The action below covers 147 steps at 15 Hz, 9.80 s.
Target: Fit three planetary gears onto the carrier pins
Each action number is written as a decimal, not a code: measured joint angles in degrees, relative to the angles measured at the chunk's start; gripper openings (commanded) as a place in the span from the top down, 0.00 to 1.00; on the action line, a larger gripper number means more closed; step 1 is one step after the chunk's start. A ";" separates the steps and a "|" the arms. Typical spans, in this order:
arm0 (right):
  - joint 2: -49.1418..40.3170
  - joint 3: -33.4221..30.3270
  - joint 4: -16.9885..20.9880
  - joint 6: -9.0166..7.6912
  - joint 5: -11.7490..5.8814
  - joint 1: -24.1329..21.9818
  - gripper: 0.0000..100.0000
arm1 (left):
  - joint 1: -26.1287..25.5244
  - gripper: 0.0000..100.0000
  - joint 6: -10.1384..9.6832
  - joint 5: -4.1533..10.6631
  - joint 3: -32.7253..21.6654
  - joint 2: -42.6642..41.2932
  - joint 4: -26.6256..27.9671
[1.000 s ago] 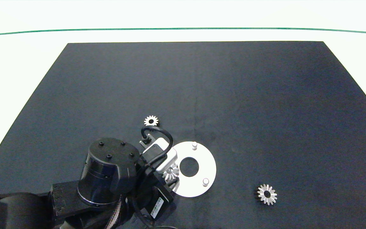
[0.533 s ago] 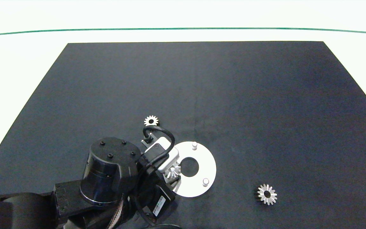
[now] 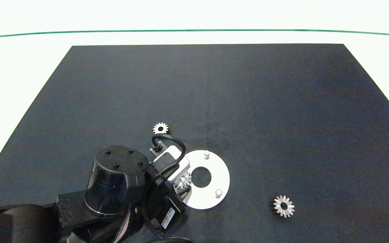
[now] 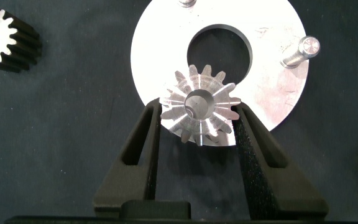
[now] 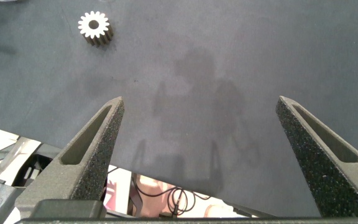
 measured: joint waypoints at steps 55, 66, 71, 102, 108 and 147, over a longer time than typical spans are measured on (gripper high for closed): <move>-1.05 0.85 -0.07 0.00 0.02 0.00 0.00 | 1.15 1.00 -0.62 -1.11 3.41 -3.18 -0.27; -1.05 0.90 -0.05 0.00 0.05 0.00 0.00 | 0.88 1.00 -0.44 -1.55 2.10 -2.33 -0.33; -1.05 0.94 -0.05 0.00 0.05 0.02 0.00 | 0.85 1.00 -0.60 -1.55 2.23 -1.77 -0.33; -1.32 1.21 0.04 0.00 0.02 0.02 0.00 | 2.32 1.00 -0.21 -2.45 3.19 -1.08 -2.72; -1.32 1.55 0.04 0.00 0.02 0.02 0.00 | 2.19 1.00 -0.11 -2.47 2.58 -1.28 -2.83; -1.66 1.57 0.06 0.00 0.22 0.07 0.00 | 2.15 1.00 1.05 -2.45 2.17 -0.23 -2.85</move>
